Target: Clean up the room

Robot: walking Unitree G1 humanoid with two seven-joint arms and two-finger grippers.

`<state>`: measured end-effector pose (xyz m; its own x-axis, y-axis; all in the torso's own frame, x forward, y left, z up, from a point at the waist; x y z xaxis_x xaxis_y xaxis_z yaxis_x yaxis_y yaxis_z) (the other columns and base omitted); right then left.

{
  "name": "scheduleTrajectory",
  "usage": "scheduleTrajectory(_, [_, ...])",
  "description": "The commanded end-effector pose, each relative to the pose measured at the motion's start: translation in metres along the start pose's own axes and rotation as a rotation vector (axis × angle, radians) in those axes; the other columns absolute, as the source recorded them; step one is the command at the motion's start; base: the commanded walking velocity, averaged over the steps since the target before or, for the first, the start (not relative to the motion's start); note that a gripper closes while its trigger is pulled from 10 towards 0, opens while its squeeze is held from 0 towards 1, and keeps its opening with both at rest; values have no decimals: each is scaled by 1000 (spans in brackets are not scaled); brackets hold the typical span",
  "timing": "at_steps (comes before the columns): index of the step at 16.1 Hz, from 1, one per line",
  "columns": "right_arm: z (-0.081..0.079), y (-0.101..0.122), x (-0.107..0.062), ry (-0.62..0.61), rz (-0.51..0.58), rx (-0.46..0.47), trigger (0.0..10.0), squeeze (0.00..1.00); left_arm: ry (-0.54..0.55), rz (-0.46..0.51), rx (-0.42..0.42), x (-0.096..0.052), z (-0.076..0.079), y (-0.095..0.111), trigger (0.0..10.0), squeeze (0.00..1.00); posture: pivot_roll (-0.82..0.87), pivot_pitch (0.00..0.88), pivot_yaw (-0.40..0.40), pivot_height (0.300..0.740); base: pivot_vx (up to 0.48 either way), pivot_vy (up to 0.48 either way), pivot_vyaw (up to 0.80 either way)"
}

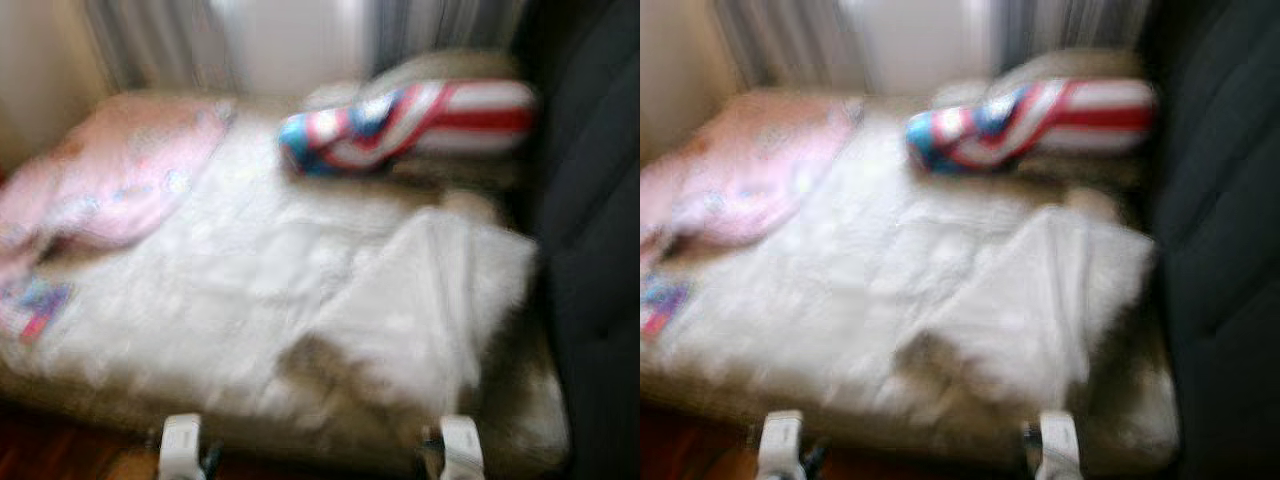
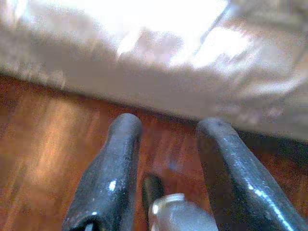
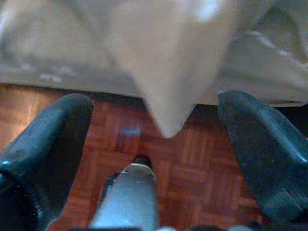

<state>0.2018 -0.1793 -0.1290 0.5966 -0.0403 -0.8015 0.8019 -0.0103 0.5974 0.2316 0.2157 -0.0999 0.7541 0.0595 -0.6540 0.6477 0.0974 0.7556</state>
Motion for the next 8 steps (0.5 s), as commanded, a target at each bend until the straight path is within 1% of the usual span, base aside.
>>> scheduleTrajectory(1, [6,-2,0,-16,-8,7,10000,0,-14,-6,-5,-1,5,-5,10000,0,-6,17,-16,740,259,0,0])
scheduleTrajectory(2, [6,-1,0,-16,-7,7,10000,0,-14,-5,-6,-1,5,-4,10000,0,-6,17,-16,740,262,0,0])
scheduleTrajectory(3, [6,0,0,-15,0,10,10000,0,-19,13,-8,0,7,1,10000,0,-6,28,-19,740,240,0,0])
scheduleTrajectory(5, [6,5,0,-13,18,14,10000,0,-34,72,-14,4,12,17,10000,0,-5,36,-20,740,0,0,0])
scheduleTrajectory(6, [5,7,1,-12,26,14,10000,0,-38,88,-14,5,13,21,10000,0,-5,36,-20,740,0,0,0])
scheduleTrajectory(8, [2,19,3,-10,62,26,10000,0,-39,124,-17,6,10,30,10000,0,-6,45,-16,740,0,0,0])
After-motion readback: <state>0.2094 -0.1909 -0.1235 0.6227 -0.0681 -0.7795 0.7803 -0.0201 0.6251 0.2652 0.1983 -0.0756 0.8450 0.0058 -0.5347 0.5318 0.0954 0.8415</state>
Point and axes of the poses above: a point about 5 cm out from each wrist's last joint towards the gripper, its own x axis pointing out of the wrist towards the gripper, its own y axis along the axis of the wrist's last joint, z = x × y, the point moved 5 cm from there along x, pointing out of the wrist towards the gripper, and after that the axes turned 2 degrees about -x, right-handed, at the moved point
